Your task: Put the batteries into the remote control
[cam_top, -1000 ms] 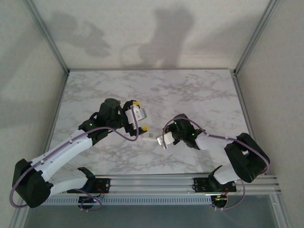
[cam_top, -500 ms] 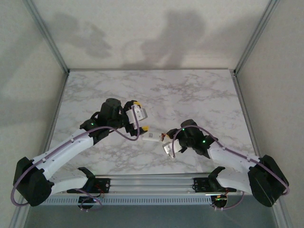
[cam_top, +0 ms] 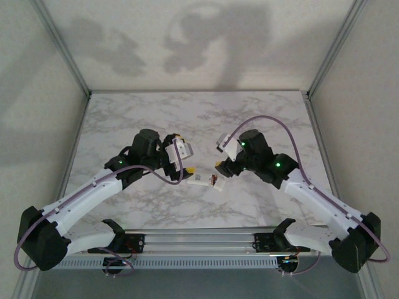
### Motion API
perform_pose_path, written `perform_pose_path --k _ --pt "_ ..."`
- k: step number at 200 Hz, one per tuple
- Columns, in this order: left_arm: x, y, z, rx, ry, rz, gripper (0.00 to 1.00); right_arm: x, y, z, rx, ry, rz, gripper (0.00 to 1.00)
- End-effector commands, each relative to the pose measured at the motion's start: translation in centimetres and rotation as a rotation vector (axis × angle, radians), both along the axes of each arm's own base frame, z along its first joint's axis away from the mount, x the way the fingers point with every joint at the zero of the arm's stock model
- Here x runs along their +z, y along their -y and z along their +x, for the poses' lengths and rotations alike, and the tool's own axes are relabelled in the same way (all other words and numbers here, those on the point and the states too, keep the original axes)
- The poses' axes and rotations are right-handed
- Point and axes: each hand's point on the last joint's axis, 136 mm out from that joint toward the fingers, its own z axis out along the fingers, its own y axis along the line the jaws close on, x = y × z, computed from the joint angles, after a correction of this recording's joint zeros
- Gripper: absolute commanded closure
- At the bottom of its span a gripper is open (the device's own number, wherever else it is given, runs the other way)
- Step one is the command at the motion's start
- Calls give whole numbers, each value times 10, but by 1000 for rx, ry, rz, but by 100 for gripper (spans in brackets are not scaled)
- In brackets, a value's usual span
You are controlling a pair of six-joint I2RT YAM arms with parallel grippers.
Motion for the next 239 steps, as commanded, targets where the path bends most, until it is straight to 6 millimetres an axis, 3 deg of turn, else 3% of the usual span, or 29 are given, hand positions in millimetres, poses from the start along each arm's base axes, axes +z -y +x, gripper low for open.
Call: perform_pose_path --k 1,26,54,81,95,136,202,239 --pt "21 -2 -7 -12 22 -29 1 -50 17 -10 -71 -134 -116 26" --pt "22 -9 -9 14 58 -37 0 -72 3 -21 49 -132 -69 18" --pt "17 -12 -9 22 71 -30 1 -96 3 -29 162 -57 -109 12" --pt "13 -11 -11 11 55 -23 0 -116 12 -22 179 15 -209 11" --pt "13 -10 -12 7 55 -24 1 -127 7 -27 226 34 -254 10" --pt "11 -10 -15 -6 51 -26 1 -155 4 -31 260 -39 -330 9" --pt "4 -11 -17 -15 42 -11 0 -177 -6 -38 272 -197 -342 7" --pt "5 -9 -19 -27 42 -14 1 -185 -6 -29 230 -240 -370 9"
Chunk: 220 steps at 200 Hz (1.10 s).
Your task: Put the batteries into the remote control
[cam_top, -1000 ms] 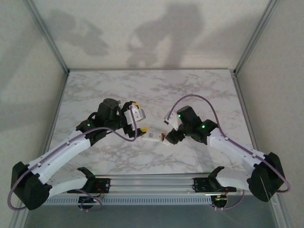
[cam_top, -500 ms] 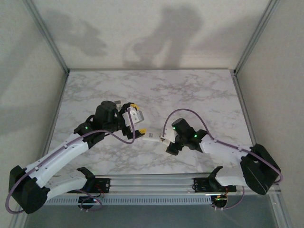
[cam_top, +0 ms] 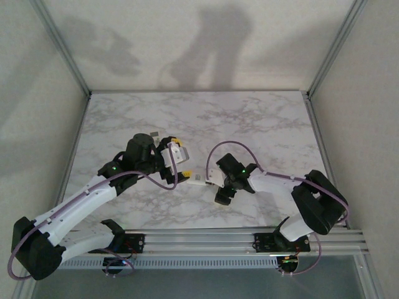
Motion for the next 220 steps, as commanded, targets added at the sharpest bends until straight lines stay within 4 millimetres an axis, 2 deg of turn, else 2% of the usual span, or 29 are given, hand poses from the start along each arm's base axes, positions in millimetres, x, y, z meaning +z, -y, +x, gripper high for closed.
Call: perform_pose_path --k 1,46,53,94,115,143,220 --pt "1 1 -5 -26 5 -4 1 -6 -5 5 -39 -32 -6 9" --pt "3 0 -7 -31 12 -5 1 0 -11 13 -60 -69 42 18" --pt "3 1 -7 -33 11 -5 0 2 -6 19 -86 -74 54 19" --pt "2 1 -8 -39 7 -4 0 8 -9 25 -105 -95 82 22" --pt "2 2 -9 -40 5 -3 1 8 -9 24 -106 -102 84 20" --pt "0 2 -9 -42 1 2 0 4 -8 22 -103 -120 74 27" --pt "-2 2 -8 -40 -3 9 0 3 -6 24 -71 -99 44 30"
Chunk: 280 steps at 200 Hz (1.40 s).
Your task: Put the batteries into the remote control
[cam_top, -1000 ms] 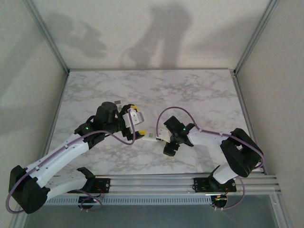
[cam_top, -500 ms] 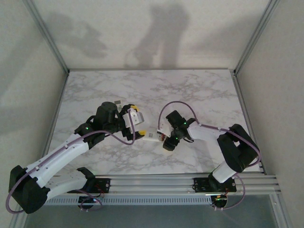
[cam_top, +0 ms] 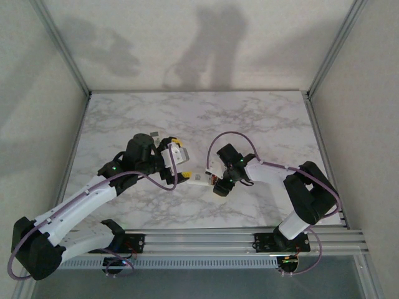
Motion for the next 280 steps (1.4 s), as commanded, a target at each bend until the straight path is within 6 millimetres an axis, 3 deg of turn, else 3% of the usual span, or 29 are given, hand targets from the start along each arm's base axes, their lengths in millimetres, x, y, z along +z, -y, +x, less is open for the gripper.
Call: perform_pose_path --k 1,77,110,132,190,224,280 --pt "-1 2 -7 -30 -5 2 1 2 -3 2 30 8 1 31" --pt "-3 1 -6 -23 -4 7 0 5 0 -3 82 20 -5 39" --pt "-3 1 -6 -25 -4 6 0 0 5 -8 104 -8 -35 30" --pt "-3 1 -6 -27 -6 6 1 -9 7 -9 99 -25 -57 30" --pt "-3 1 -6 -26 -5 6 1 -14 3 -5 102 -44 -66 42" --pt "-2 1 -6 -27 -2 6 0 -3 5 -5 124 -22 -62 46" --pt "-2 1 -6 -27 -2 7 1 32 0 -5 245 97 -6 45"
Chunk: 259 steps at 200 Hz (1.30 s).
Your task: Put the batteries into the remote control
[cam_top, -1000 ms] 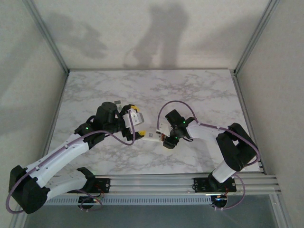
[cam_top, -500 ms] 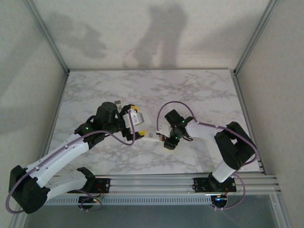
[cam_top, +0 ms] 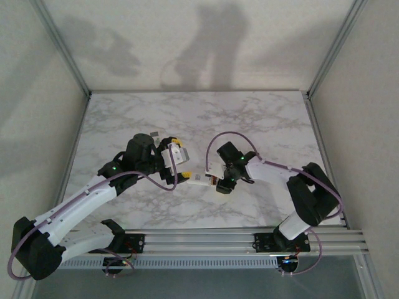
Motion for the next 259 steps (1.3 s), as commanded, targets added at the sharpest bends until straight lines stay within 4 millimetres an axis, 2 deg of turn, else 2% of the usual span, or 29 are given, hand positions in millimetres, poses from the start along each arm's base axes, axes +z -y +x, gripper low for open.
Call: perform_pose_path --k 1,21,85,152,259 --pt "-2 1 -6 -24 -7 4 0 15 -1 -3 84 37 21 45" --pt "-3 0 -6 -22 -7 5 0 19 -7 0 126 39 27 45" --pt "-3 -1 -6 -18 0 10 0 9 -22 3 195 -37 18 45" --pt "-4 -1 -6 -16 0 12 0 -5 -25 9 186 -49 -3 44" --pt "-5 -1 -6 -18 -3 15 1 -10 -29 13 202 -38 -17 42"
